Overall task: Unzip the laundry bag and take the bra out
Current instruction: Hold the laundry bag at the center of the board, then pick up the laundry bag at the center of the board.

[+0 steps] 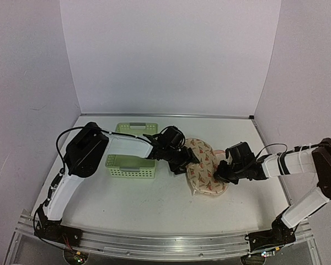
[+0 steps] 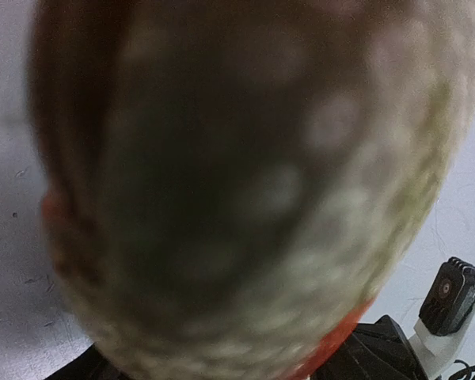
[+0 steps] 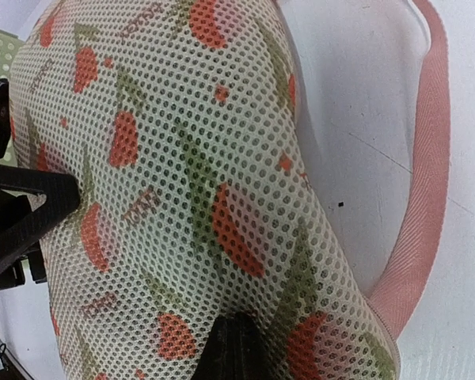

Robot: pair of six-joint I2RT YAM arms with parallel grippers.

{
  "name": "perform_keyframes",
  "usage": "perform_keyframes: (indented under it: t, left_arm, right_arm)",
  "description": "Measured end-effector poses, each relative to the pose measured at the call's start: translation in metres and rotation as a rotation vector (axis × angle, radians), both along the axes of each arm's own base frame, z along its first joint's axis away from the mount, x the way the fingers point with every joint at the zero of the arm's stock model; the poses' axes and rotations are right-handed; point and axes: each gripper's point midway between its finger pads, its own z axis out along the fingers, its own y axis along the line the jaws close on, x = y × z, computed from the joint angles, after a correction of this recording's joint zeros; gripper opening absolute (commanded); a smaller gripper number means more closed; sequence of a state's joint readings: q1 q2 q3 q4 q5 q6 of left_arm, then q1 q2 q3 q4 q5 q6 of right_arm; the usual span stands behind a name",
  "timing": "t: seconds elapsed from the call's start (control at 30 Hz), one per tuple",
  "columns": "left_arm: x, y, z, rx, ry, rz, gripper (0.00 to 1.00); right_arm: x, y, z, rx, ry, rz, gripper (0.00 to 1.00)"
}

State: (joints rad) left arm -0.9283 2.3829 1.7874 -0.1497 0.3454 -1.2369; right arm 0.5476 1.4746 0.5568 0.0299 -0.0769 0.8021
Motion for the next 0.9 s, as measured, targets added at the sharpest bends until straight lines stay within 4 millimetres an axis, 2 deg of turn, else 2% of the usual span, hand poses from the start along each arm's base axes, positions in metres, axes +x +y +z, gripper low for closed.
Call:
perform_keyframes:
  t: [0.1, 0.23, 0.3, 0.33, 0.43, 0.53, 0.77, 0.9]
  left_arm:
    - [-0.001, -0.002, -0.003, 0.002, 0.003, -0.005, 0.49]
    - [-0.002, -0.003, -0.002, -0.001, 0.010, -0.003, 0.22]
    - [-0.002, -0.004, 0.000, -0.005, 0.013, -0.002, 0.05]
    - [-0.002, -0.005, 0.001, -0.008, 0.011, -0.005, 0.00]
    - [0.000, -0.007, 0.005, -0.016, 0.003, -0.006, 0.00]
    - [0.000, -0.007, 0.005, -0.014, -0.003, -0.012, 0.00]
    - [0.005, -0.004, 0.011, 0.003, -0.035, 0.013, 0.00]
    - [0.011, 0.000, 0.027, 0.009, -0.069, 0.046, 0.00]
  right_arm:
    - [0.000, 0.000, -0.001, 0.002, -0.005, -0.001, 0.00]
    - [0.000, 0.001, 0.000, 0.006, -0.009, 0.001, 0.00]
    - [0.000, 0.002, 0.001, 0.012, -0.009, 0.005, 0.00]
    - [0.000, 0.002, 0.002, 0.015, -0.010, 0.008, 0.03]
    - [-0.001, 0.004, 0.010, 0.032, -0.025, 0.022, 0.12]
    - [-0.004, 0.008, 0.029, 0.071, -0.064, 0.046, 0.20]
    - [-0.010, 0.020, 0.102, 0.216, -0.233, 0.118, 0.35]
    - [-0.019, 0.026, 0.131, 0.287, -0.290, 0.166, 0.39]
